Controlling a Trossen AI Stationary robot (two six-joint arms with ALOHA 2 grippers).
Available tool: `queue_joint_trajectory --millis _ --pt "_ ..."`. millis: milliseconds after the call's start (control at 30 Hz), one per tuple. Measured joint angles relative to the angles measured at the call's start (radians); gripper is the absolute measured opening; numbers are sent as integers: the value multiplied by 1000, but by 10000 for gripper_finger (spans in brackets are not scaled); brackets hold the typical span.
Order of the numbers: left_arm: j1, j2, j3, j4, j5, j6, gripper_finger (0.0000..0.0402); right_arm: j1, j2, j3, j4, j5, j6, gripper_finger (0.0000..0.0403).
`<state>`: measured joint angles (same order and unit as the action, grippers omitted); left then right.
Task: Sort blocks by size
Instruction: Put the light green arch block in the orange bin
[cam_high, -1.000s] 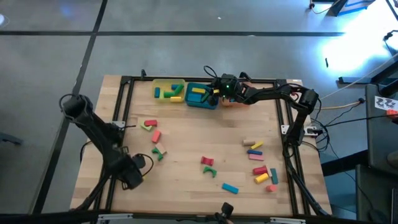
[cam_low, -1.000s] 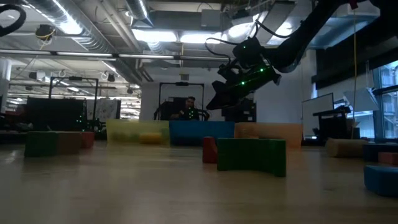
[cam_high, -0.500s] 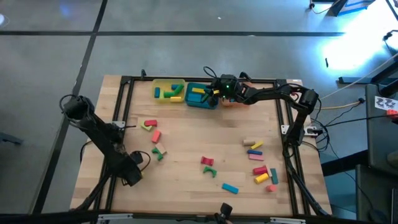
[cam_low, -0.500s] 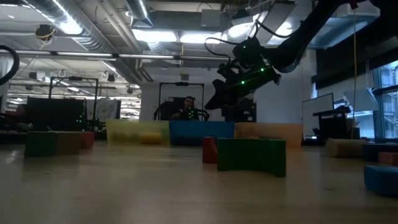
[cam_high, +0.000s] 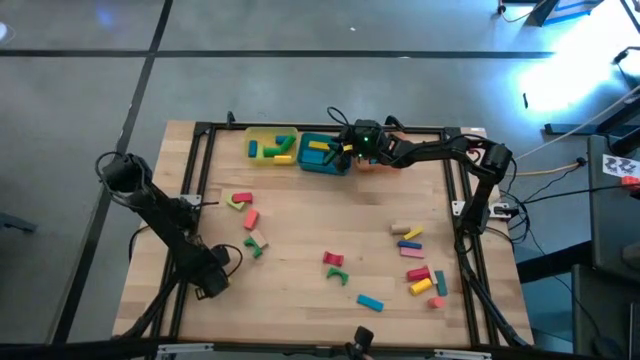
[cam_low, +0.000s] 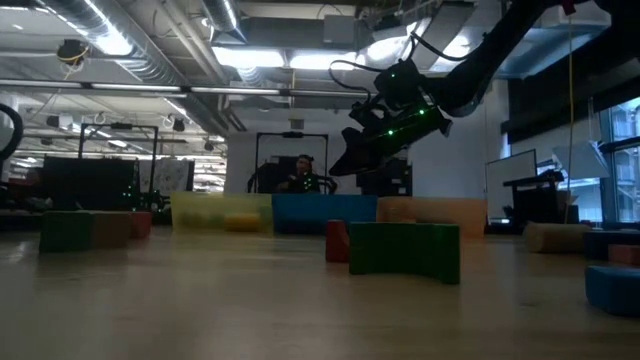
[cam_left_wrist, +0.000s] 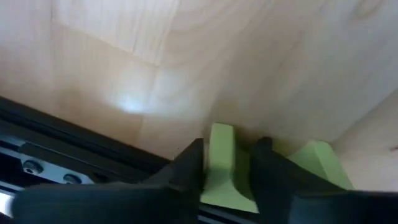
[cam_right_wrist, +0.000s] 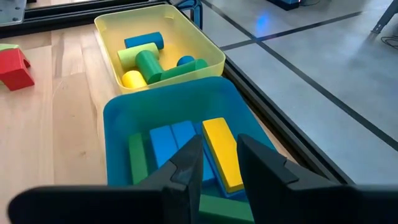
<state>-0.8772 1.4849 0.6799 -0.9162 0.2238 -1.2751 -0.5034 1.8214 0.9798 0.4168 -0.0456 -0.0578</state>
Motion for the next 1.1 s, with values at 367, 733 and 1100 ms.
queue_joint_trajectory --millis 367,733,1100 --pt "3 0 12 27 24 -59 31 0 -135 0 -13 0 0 101" --pt "98 -57 94 46 -24 -34 31 0 -354 0 -252 0 -2 101" --pt "338 -179 136 311 -379 214 31 0 -599 0 -581 0 -1 101"
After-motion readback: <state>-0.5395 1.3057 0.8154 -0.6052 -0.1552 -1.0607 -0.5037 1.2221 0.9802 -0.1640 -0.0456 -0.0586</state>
